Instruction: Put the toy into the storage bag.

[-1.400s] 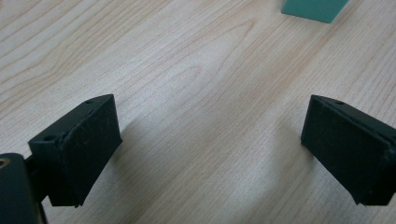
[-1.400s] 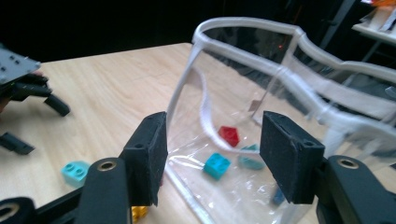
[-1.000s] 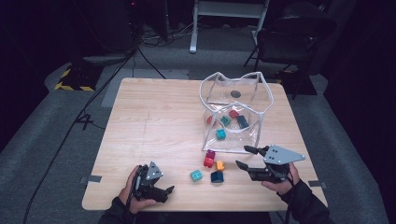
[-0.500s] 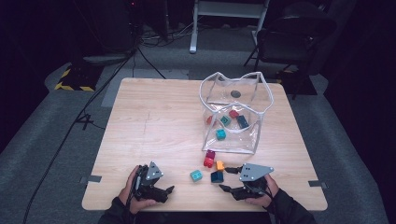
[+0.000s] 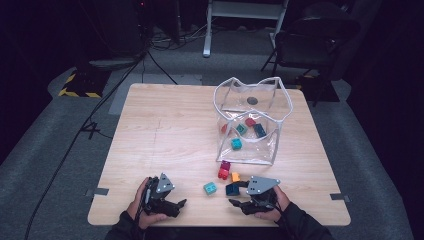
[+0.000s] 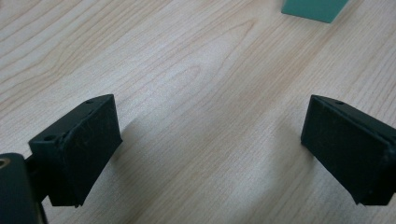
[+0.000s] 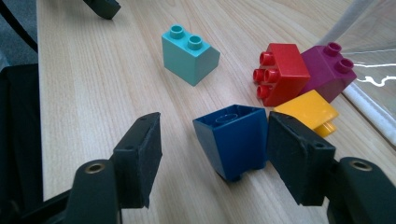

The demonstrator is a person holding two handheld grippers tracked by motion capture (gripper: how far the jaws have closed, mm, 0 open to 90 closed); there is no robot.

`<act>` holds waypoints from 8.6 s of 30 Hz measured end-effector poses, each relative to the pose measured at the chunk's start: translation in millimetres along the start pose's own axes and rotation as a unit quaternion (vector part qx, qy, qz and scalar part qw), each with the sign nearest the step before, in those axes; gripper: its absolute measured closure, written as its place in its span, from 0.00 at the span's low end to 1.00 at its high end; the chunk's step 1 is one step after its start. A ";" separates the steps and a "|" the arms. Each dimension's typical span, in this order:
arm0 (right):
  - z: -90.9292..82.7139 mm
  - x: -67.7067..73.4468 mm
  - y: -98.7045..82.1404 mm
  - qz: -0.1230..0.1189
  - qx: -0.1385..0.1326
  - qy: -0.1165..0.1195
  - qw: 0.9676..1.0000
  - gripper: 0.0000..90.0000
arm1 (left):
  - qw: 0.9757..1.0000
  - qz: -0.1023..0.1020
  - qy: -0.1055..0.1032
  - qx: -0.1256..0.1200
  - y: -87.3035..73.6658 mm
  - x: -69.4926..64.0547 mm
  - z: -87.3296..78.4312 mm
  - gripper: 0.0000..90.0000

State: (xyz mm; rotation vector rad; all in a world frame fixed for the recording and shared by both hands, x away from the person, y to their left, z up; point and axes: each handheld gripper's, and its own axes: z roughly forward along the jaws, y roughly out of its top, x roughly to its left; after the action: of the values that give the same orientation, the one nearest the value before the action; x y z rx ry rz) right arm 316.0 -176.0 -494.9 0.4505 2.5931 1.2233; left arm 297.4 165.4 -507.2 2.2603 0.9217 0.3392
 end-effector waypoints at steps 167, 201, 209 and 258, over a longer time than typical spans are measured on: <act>-129.8 -124.2 125.6 0.083 -0.136 -0.248 0.956 0.49 | 1.000 0.000 -0.001 -0.001 -0.4 -0.2 -0.2 0.05; -122.9 -53.9 66.5 0.038 -0.134 -0.145 0.980 0.41 | 1.000 0.000 0.000 -0.001 -0.5 -0.4 -0.2 0.05; -88.9 -40.4 43.2 0.030 -0.105 -0.108 0.988 0.40 | 1.000 -0.001 0.000 -0.001 -0.5 -0.4 -0.2 0.05; 10.9 -39.6 -5.1 0.032 -0.006 -0.072 0.997 0.65 | 1.000 -0.002 0.001 -0.001 -0.6 -0.8 -0.3 0.05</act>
State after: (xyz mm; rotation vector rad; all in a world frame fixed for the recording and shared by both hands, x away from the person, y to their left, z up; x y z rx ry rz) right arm 355.4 -186.2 -502.3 0.6001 2.4660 1.1792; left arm 296.4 165.4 -507.4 2.2568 0.9272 0.3410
